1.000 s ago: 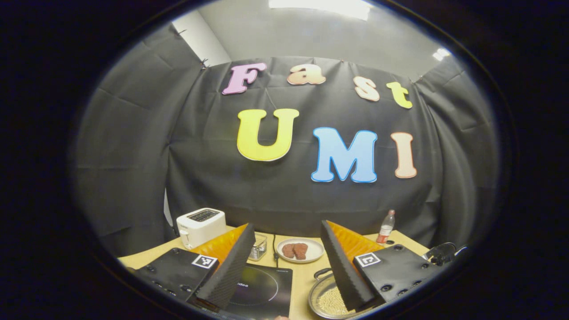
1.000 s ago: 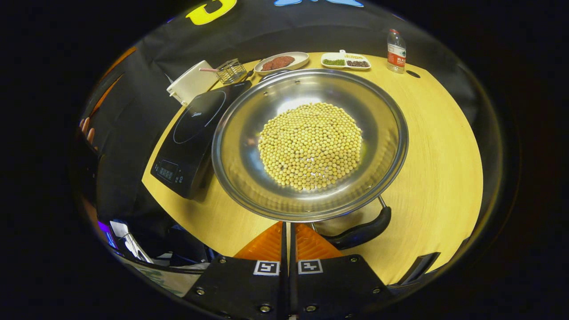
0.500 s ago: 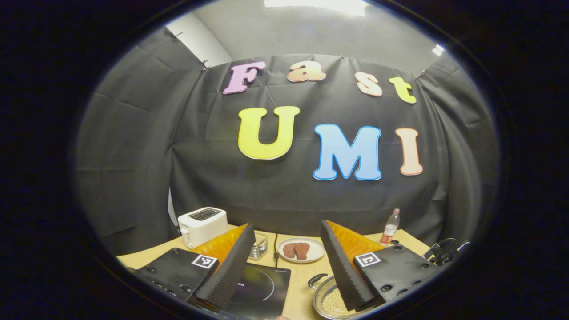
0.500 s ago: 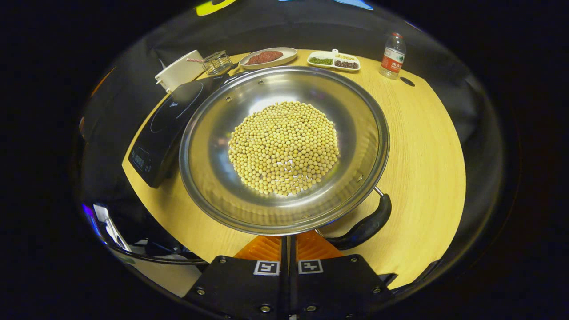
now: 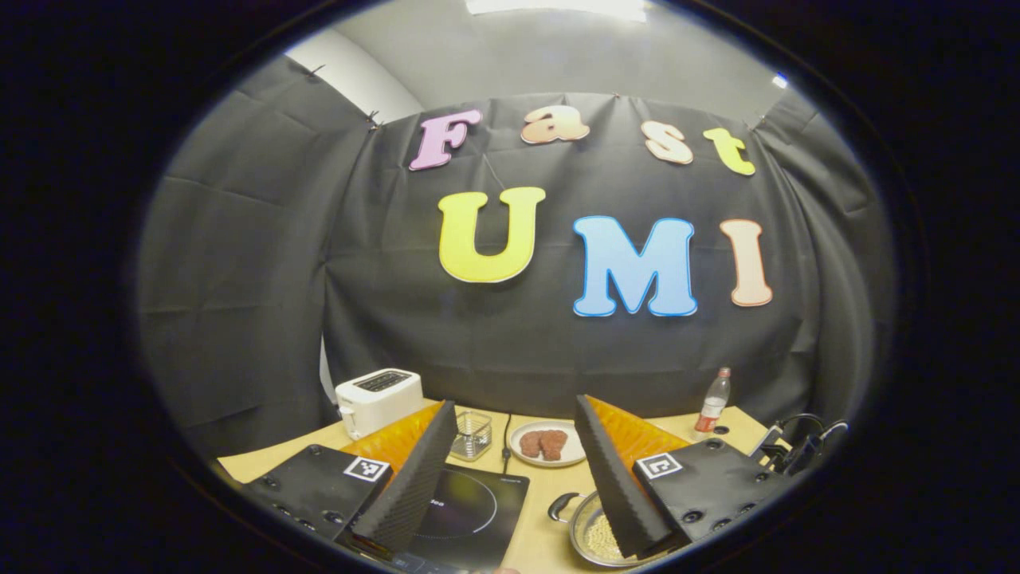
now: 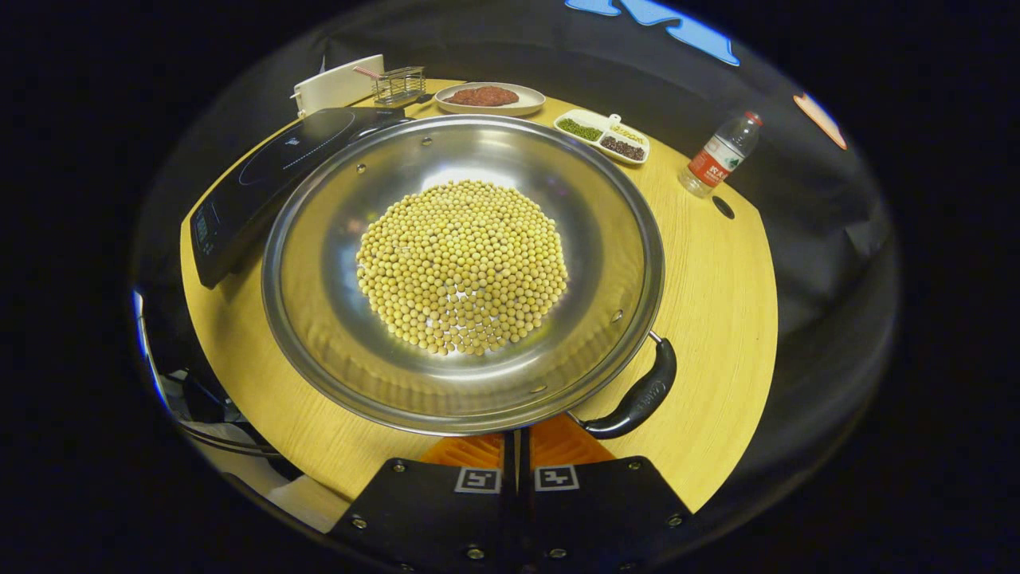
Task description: First push the handle of the pot to place it horizontally, then grasp the pot with both hands and set it on the induction cooktop.
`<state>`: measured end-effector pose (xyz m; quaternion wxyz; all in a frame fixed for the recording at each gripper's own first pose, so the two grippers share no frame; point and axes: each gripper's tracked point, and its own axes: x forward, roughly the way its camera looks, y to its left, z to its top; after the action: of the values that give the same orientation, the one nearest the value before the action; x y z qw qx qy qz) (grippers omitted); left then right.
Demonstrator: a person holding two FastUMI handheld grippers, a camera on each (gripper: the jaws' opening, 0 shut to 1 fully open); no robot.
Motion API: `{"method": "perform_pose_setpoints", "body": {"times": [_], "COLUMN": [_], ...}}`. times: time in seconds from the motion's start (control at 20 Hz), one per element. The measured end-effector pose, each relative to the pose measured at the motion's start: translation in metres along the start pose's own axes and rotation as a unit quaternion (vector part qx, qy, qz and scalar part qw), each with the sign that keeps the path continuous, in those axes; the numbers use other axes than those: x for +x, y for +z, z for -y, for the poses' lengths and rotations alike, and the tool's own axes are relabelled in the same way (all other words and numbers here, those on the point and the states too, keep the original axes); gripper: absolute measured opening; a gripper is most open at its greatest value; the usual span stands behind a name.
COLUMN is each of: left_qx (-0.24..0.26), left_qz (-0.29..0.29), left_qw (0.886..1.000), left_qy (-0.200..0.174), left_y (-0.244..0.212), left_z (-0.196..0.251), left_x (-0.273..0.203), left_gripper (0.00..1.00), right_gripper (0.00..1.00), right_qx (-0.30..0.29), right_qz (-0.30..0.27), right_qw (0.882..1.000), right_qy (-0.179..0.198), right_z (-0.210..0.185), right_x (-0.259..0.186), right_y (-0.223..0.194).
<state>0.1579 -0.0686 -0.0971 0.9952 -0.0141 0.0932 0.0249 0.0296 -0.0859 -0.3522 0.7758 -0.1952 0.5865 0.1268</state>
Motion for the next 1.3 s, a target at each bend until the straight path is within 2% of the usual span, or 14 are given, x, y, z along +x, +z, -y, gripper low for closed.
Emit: {"method": "perform_pose_setpoints", "body": {"times": [0.15, 0.4, 0.5, 0.7, 0.85, 0.9, 1.0, 1.05, 1.1, 1.15, 1.3], "left_qx": [-0.004, 0.004, 0.008, 0.025, 0.033, 0.034, 0.034, 0.034, 0.034, 0.032, 0.029], "left_qz": [-0.006, -0.018, -0.023, -0.029, -0.039, -0.046, -0.059, -0.066, -0.075, -0.084, -0.126], "left_qw": [1.000, 0.999, 0.999, 0.999, 0.998, 0.997, 0.997, 0.996, 0.996, 0.995, 0.992], "left_qy": [0.011, 0.028, 0.032, 0.036, 0.041, 0.044, 0.046, 0.046, 0.043, 0.039, 0.013], "left_y": [-0.005, -0.016, -0.019, -0.026, -0.039, -0.045, -0.060, -0.067, -0.075, -0.082, -0.116], "left_z": [0.001, 0.003, 0.006, 0.019, 0.027, 0.029, 0.034, 0.035, 0.037, 0.039, 0.049], "left_x": [-0.006, -0.019, -0.022, -0.023, -0.019, -0.018, -0.014, -0.012, -0.009, -0.005, 0.011], "left_gripper": [0.99, 0.96, 0.99, 0.97, 0.94, 0.97, 0.98, 0.98, 0.99, 1.00, 0.97], "right_gripper": [0.01, 0.01, 0.01, 0.01, 0.01, 0.01, 0.39, 0.58, 0.70, 1.00, 1.00], "right_qx": [-0.005, 0.015, 0.035, 0.072, 0.113, 0.127, 0.154, 0.163, 0.169, 0.176, 0.193], "right_qz": [0.017, 0.061, 0.079, 0.105, 0.135, 0.149, 0.176, 0.193, 0.209, 0.219, 0.240], "right_qw": [1.000, 0.996, 0.993, 0.990, 0.984, 0.980, 0.972, 0.967, 0.963, 0.960, 0.951], "right_qy": [-0.018, -0.062, -0.075, -0.060, -0.032, -0.018, 0.012, 0.016, 0.014, 0.012, 0.006], "right_z": [0.010, 0.037, 0.046, 0.054, 0.059, 0.059, 0.057, 0.060, 0.064, 0.065, 0.066], "right_x": [0.007, 0.016, 0.015, 0.008, -0.007, -0.014, -0.027, -0.033, -0.034, -0.044, -0.047], "right_y": [0.010, 0.027, 0.033, 0.035, 0.034, 0.036, 0.040, 0.045, 0.048, 0.049, 0.060]}}
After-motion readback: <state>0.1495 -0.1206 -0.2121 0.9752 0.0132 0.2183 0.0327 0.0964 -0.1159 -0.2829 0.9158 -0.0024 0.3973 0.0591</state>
